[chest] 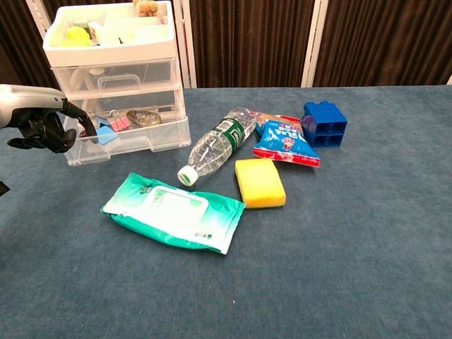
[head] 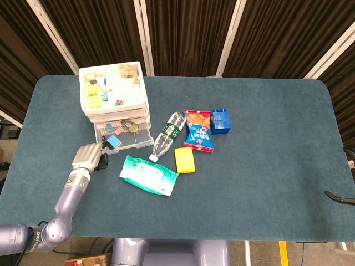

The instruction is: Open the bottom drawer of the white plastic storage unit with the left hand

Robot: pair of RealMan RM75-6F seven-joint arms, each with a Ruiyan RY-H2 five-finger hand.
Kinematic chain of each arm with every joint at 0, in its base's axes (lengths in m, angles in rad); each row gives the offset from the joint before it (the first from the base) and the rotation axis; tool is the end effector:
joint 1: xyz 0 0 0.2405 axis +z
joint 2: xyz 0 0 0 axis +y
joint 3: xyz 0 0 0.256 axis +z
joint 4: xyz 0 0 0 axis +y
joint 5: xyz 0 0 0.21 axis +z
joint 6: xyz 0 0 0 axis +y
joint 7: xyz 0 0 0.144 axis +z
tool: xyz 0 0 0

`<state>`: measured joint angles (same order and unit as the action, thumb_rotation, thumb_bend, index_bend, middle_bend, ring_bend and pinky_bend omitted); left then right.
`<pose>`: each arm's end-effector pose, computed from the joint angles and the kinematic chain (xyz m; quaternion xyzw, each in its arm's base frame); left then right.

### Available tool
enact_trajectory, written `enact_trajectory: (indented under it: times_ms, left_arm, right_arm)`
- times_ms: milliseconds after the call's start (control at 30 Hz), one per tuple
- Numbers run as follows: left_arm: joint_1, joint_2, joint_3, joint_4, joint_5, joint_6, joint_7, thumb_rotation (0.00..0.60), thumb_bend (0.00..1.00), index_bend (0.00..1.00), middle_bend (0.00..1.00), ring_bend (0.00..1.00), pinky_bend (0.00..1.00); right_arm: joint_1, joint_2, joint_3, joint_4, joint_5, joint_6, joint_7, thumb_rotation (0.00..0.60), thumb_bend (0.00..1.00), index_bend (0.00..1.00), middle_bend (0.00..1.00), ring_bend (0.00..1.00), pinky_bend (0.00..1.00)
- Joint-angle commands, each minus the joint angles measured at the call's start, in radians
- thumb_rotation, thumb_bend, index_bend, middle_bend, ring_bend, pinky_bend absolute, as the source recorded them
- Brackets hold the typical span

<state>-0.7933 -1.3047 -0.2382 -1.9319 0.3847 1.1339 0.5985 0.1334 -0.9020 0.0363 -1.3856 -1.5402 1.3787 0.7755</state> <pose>-0.1523 0.3222 0.0459 -0.6277 -0.5552 -0.2697 0.4743 -0.3562 -0.1988 0.2506 0.5364 -0.4997 0.4592 0.5018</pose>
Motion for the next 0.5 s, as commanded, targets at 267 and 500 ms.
enact_trajectory:
  times_ms: [267, 500]
  left_arm:
    - [0.071, 0.033, 0.036, -0.021, 0.193, 0.072, -0.097, 0.600, 0.44, 0.13, 0.82, 0.75, 0.85]
    - [0.201, 0.111, 0.167, -0.065, 0.406, 0.188, -0.136, 0.600, 0.08, 0.03, 0.33, 0.30, 0.52]
  right_arm:
    - [0.000, 0.000, -0.001, 0.001, 0.000, 0.000, -0.002, 0.600, 0.12, 0.00, 0.00, 0.00, 0.00]
    - [0.000, 0.002, -0.003, 0.000, -0.001, -0.004, -0.011, 0.600, 0.12, 0.00, 0.00, 0.00, 0.00]
